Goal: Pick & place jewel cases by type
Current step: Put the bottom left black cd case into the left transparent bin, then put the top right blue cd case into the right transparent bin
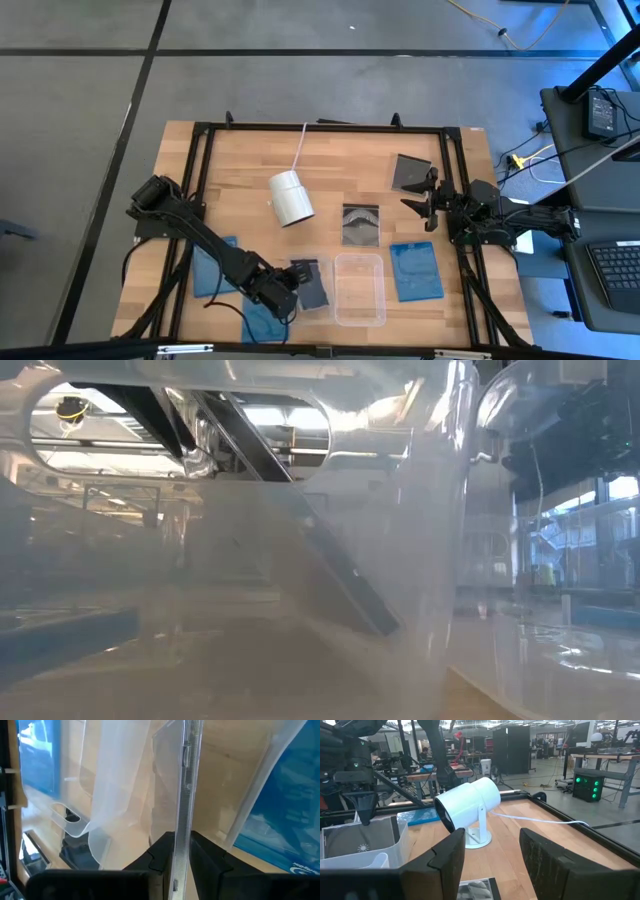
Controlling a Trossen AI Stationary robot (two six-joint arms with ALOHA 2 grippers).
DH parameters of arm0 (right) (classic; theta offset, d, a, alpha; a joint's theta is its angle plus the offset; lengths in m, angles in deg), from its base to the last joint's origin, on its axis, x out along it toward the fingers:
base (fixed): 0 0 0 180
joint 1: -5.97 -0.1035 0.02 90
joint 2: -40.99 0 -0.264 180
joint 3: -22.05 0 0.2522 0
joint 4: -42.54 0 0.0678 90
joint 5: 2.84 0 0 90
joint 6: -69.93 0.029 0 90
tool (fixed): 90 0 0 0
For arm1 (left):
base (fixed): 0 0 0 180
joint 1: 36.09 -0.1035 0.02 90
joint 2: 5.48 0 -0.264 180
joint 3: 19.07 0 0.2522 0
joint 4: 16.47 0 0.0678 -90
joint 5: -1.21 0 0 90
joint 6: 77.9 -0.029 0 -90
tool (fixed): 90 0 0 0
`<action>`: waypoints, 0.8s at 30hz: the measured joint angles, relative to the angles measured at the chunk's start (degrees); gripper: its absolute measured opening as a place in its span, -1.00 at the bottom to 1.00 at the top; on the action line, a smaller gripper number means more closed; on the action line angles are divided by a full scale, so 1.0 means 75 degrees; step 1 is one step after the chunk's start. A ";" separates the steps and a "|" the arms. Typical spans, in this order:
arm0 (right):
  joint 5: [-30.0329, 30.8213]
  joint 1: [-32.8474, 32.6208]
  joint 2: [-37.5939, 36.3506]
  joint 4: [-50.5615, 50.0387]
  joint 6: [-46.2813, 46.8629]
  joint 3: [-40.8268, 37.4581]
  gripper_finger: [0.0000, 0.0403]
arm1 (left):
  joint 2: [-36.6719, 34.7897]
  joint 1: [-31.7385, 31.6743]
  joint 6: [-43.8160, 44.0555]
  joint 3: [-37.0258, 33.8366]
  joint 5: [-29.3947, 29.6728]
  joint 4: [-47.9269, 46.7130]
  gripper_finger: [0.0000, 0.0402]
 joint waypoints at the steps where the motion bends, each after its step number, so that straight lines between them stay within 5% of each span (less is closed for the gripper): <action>1: 0.0000 0.0001 0.0000 0.0000 0.0000 0.0000 -0.04 | 0.0000 -0.0001 -0.0004 0.0000 -0.0031 0.0000 -0.69; 13: 0.0000 0.0000 0.0001 0.0000 0.0006 -0.0001 -0.04 | -0.0067 0.0000 0.0647 0.0000 0.0208 -0.0624 -0.40; 24: 0.0000 -0.0001 0.0002 0.0001 0.0009 -0.0002 -0.04 | -0.1950 -0.0332 0.3809 -0.0155 -0.0332 -0.1106 -0.39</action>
